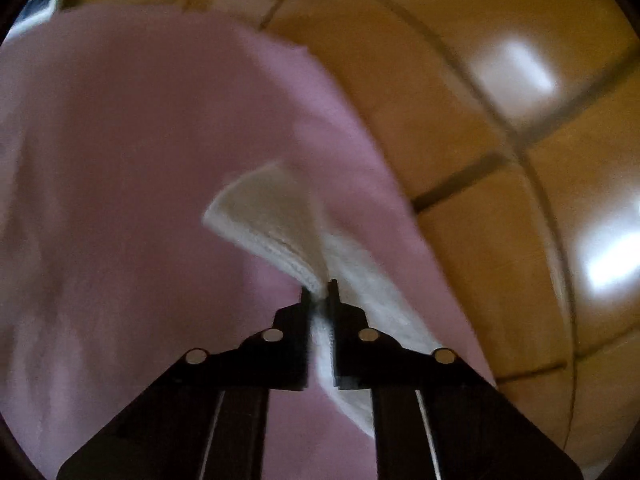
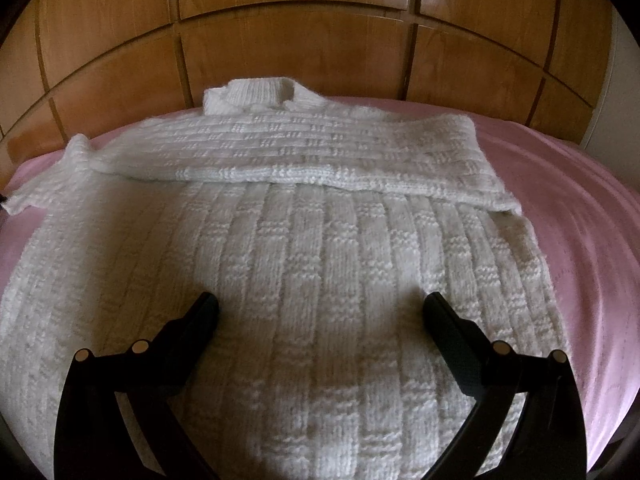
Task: Fold small clothes
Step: 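Grasp the other sleeve with the left gripper and fold it across the body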
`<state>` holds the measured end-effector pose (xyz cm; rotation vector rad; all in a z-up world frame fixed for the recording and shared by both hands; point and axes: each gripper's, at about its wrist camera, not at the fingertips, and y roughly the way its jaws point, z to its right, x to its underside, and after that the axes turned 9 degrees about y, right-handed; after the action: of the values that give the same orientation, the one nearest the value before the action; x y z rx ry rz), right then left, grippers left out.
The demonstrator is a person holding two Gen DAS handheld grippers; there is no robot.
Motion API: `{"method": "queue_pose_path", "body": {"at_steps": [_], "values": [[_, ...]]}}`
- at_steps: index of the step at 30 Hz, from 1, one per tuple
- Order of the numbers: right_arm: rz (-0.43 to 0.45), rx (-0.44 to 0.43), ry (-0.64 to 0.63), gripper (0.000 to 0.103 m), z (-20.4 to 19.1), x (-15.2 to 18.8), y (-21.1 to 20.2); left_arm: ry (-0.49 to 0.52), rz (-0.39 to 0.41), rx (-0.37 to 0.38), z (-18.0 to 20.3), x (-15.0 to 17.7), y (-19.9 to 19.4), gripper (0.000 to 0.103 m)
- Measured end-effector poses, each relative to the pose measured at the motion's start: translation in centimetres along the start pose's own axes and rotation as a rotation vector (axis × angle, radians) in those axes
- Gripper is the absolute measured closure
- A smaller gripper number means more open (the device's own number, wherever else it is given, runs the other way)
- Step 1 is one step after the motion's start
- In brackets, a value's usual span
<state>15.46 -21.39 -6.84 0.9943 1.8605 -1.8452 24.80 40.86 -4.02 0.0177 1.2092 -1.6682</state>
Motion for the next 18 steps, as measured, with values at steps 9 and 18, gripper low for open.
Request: {"method": "queue_pose_path", "body": {"at_steps": [9, 18], "values": [[0.002, -0.003, 0.001, 0.002, 0.1, 0.0, 0.1, 0.272, 0.058, 0.372, 14.4, 4.2, -8.6, 0.098], [-0.001, -0.019, 0.027, 0.002, 0.2, -0.2, 0.1, 0.556, -0.215, 0.64, 26.8, 20.8, -8.2, 0.098]]}}
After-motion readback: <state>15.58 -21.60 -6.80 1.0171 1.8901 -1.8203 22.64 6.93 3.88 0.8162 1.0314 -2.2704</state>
